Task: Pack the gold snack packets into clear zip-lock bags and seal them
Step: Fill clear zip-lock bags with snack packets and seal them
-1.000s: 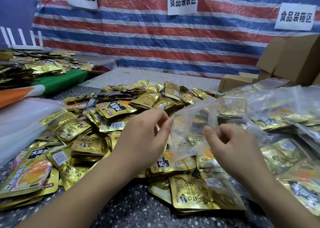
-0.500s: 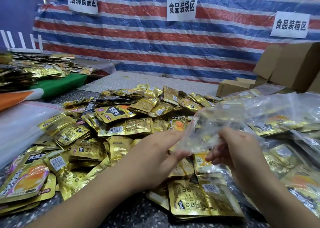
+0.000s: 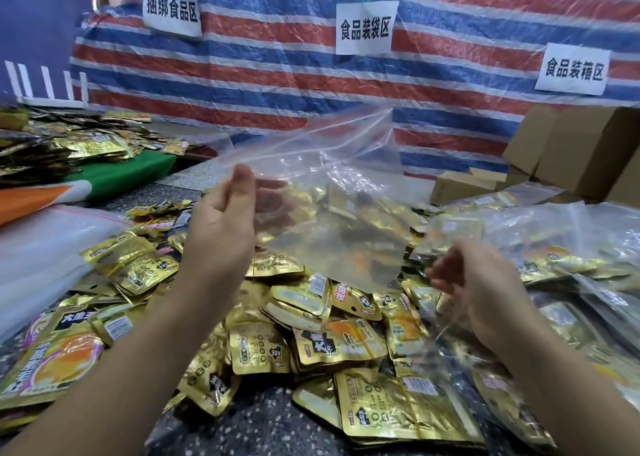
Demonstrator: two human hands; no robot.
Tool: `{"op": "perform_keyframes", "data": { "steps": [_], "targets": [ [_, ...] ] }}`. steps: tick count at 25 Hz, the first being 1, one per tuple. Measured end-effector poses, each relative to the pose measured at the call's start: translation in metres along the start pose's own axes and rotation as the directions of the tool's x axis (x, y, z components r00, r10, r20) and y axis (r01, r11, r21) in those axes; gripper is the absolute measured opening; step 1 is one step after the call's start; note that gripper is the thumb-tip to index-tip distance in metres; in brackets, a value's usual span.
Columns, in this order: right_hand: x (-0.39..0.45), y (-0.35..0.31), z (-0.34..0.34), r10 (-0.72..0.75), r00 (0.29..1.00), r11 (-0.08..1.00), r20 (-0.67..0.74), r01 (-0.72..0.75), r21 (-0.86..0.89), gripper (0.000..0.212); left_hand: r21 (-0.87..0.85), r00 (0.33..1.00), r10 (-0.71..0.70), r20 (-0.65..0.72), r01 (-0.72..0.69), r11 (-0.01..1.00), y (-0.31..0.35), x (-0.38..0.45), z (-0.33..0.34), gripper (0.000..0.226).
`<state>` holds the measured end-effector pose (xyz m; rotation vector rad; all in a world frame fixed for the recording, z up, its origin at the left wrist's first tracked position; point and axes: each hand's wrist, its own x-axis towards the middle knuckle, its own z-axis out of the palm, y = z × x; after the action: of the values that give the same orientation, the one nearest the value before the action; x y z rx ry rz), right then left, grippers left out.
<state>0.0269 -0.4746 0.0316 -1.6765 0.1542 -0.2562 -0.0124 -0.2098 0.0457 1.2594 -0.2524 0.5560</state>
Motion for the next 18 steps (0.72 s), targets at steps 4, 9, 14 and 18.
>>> {"op": "perform_keyframes", "data": {
  "steps": [4, 9, 14, 18],
  "targets": [
    [0.042, -0.004, 0.039, -0.059, 0.992, 0.835, 0.116, 0.113, -0.539, 0.034, -0.058, 0.994, -0.006, -0.106, 0.000, 0.998, 0.007, 0.006, -0.004, 0.037],
    [0.065, 0.003, 0.078, 0.259, 0.935, 0.865, 0.243, -0.112, -0.490, 0.019, -0.058, 0.996, -0.054, -0.076, 0.050, 0.997, 0.002, 0.003, 0.001, 0.036],
    [0.067, 0.003, 0.077, 0.356, 0.851, 0.745, 0.387, -0.009, -0.667, 0.041, 0.175, 0.996, -0.065, 0.056, 0.054, 0.983, -0.013, -0.005, 0.006, 0.043],
    [0.068, 0.016, 0.085, 0.308, 0.868, 0.816, 0.390, -0.030, -0.577, 0.040, 0.245, 0.991, -0.048, 0.125, 0.016, 0.969, -0.018, -0.007, 0.006, 0.037]
  ]
}}
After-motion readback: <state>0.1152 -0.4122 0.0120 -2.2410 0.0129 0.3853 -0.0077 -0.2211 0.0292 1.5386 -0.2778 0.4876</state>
